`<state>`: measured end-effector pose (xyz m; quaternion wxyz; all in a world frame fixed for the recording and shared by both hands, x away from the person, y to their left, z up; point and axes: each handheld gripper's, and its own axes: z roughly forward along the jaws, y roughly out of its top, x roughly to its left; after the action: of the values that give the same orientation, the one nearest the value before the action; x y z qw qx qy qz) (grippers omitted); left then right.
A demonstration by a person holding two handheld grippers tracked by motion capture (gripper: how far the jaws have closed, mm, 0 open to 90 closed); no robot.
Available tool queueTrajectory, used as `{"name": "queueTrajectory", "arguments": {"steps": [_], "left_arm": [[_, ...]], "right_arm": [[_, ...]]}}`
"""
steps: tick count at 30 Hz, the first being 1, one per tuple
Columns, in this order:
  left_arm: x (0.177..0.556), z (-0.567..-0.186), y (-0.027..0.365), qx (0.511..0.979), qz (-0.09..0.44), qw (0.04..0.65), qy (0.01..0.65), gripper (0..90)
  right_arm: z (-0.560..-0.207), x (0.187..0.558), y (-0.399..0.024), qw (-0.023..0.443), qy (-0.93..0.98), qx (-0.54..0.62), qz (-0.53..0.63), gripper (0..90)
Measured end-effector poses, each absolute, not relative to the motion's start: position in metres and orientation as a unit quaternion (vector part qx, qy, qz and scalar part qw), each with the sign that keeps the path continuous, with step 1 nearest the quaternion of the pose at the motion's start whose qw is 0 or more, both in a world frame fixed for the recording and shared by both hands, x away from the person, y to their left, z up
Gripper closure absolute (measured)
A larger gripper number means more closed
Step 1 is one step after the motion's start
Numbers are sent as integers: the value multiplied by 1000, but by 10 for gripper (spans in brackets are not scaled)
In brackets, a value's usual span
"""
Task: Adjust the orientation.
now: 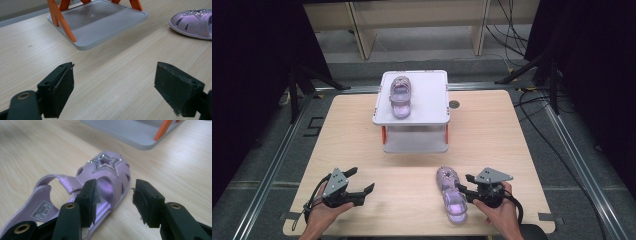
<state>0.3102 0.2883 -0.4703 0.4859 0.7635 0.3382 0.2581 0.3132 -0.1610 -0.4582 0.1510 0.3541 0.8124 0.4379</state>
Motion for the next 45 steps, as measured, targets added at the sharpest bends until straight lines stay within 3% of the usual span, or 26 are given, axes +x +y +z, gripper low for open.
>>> {"name": "queueTrajectory", "arguments": {"steps": [18,22,26,28,36,42,45], "left_arm": [[310,-469,293,763,261,476,351,157],[310,-470,293,761,260,480,351,157],[312,-469,293,760,261,484,346,157],[314,-470,292,760,262,486,344,157],[318,-470,288,768,256,477,341,157],[319,-470,289,766,261,479,340,158],[319,-471,289,763,259,483,344,158]], "right_arm": [[-445,295,-162,126,774,336,522,513],[-442,292,-160,155,779,308,523,508],[-442,288,-153,142,789,312,510,504],[-443,287,-153,167,795,299,500,504],[-449,284,-145,192,817,287,461,514],[-455,287,-141,178,825,295,447,520],[-456,288,-142,196,828,285,441,520]]}}
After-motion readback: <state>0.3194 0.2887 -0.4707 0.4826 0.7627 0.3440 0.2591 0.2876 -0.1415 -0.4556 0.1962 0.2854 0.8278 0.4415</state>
